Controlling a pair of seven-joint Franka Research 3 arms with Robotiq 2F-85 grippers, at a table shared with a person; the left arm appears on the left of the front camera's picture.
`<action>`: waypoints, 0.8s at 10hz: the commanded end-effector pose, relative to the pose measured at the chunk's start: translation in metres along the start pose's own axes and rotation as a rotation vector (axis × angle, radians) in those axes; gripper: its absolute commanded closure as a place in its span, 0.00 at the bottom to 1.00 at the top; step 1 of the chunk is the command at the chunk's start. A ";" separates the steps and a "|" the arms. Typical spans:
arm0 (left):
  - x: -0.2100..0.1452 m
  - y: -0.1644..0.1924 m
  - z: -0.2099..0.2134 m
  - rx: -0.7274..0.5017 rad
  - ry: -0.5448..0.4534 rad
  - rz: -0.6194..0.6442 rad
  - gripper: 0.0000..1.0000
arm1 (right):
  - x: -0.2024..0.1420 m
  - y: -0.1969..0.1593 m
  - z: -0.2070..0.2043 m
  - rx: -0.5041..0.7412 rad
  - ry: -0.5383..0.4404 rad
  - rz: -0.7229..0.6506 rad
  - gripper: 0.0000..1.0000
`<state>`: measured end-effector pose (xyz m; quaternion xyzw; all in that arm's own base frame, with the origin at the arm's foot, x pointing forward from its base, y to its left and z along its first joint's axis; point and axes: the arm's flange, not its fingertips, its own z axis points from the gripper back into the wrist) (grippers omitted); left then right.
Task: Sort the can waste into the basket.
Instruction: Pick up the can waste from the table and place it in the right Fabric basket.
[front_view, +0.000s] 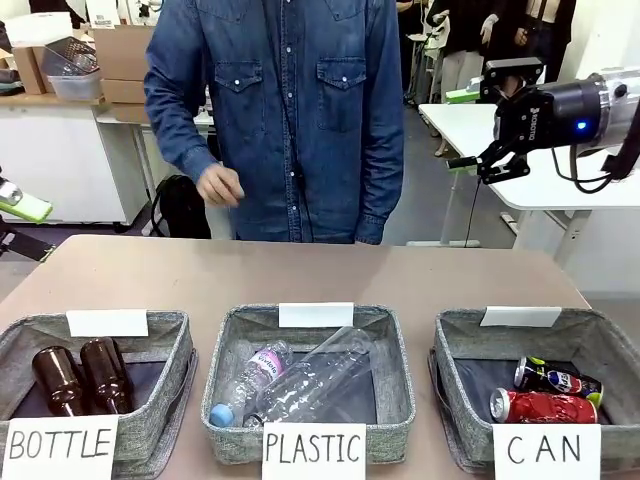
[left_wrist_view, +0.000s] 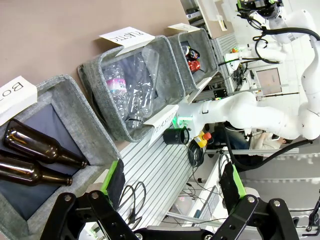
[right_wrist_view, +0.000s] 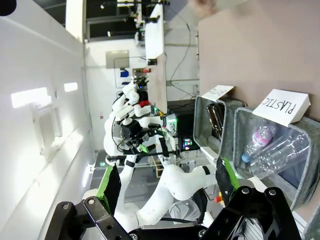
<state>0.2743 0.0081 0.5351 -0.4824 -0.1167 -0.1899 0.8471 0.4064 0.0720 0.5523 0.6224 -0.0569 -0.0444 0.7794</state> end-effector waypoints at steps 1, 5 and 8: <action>-0.001 0.001 0.002 -0.001 0.007 -0.020 0.00 | 0.001 0.005 0.002 0.000 0.007 -0.017 0.00; -0.001 0.001 0.002 -0.001 0.007 -0.020 0.00 | 0.001 0.005 0.002 0.000 0.007 -0.017 0.00; -0.001 0.001 0.002 -0.001 0.007 -0.020 0.00 | 0.001 0.005 0.002 0.000 0.007 -0.017 0.00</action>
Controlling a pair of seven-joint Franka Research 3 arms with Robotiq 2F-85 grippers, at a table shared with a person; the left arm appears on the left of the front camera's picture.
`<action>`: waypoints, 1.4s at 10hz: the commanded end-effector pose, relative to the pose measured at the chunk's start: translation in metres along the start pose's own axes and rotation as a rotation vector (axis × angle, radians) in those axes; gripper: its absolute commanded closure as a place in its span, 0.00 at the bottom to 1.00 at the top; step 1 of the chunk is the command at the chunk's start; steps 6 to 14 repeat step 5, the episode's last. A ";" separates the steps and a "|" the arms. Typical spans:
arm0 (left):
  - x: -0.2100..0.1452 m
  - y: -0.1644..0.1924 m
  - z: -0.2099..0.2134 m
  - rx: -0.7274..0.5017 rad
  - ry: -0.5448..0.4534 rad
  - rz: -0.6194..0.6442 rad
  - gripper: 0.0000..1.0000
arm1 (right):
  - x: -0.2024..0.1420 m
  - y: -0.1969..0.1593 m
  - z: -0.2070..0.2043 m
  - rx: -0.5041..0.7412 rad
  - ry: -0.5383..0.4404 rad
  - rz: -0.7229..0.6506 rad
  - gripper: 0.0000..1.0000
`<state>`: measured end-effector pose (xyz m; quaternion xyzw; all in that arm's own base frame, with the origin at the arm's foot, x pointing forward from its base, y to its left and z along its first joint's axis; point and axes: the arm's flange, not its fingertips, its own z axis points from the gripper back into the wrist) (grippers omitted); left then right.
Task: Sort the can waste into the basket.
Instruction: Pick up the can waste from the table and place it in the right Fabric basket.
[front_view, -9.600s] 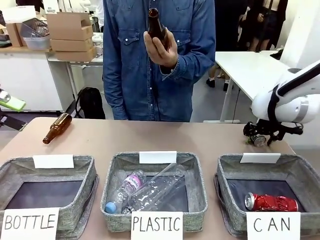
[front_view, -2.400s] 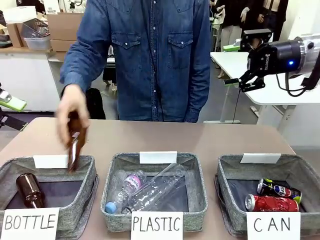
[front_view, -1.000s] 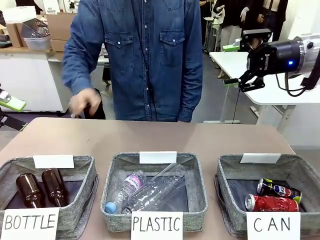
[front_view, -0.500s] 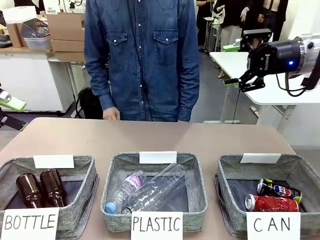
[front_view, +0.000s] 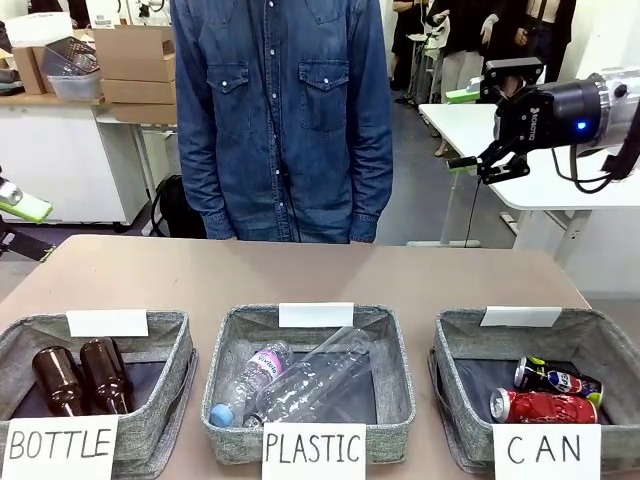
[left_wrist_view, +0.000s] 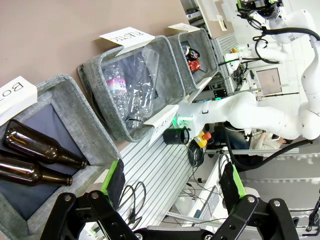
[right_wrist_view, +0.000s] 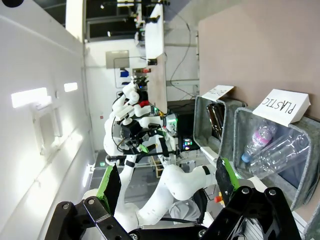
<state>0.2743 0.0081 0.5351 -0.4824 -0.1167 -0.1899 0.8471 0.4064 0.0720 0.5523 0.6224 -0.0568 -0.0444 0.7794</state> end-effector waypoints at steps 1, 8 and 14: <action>-0.001 0.001 0.002 -0.001 0.007 -0.020 0.00 | 0.001 0.005 0.002 0.000 0.007 -0.017 0.00; -0.001 0.001 0.002 -0.001 0.007 -0.020 0.00 | 0.001 0.005 0.002 0.000 0.007 -0.017 0.00; -0.001 0.001 0.002 -0.001 0.007 -0.020 0.00 | 0.001 0.005 0.002 0.000 0.007 -0.017 0.00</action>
